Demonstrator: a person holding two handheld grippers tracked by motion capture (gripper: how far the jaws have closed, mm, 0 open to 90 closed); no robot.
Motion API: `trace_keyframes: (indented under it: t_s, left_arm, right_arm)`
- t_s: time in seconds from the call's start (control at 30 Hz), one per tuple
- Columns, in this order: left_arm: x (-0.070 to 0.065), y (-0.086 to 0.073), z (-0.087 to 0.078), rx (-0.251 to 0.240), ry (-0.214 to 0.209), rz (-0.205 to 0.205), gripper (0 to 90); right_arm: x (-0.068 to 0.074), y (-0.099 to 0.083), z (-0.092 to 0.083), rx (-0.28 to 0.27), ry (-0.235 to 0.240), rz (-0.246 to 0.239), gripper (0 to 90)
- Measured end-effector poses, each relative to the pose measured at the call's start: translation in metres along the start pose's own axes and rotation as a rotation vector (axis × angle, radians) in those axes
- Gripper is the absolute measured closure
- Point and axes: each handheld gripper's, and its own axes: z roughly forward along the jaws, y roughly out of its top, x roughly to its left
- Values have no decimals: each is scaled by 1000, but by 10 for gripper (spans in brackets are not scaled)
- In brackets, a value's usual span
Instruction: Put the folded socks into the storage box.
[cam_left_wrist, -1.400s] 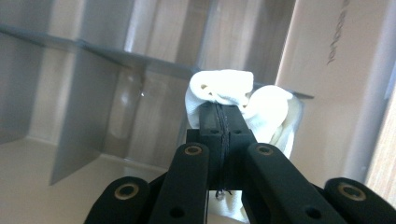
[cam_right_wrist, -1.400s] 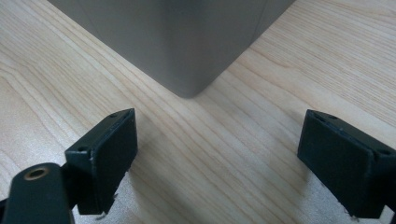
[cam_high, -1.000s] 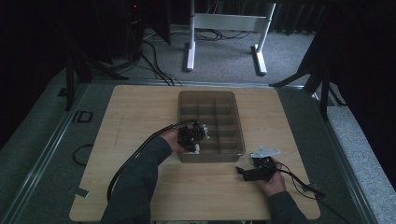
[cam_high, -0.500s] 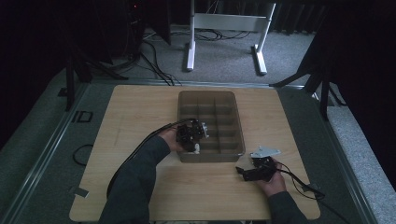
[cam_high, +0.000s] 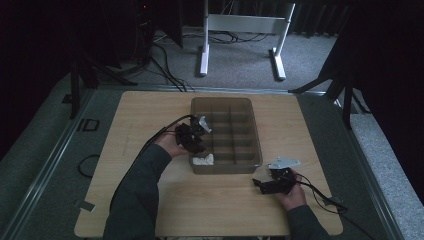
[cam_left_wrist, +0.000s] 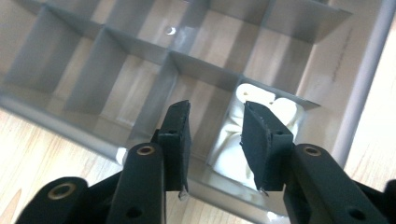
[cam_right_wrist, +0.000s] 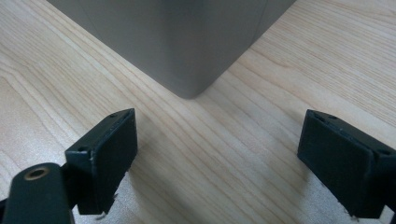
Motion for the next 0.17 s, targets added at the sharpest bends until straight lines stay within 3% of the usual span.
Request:
trace_keyframes:
  t_s: [0.17]
  left_arm:
    - [7,-10,-5,-55,42,-66,596]
  right_arm:
    - [0,0,0,0,0,0,117]
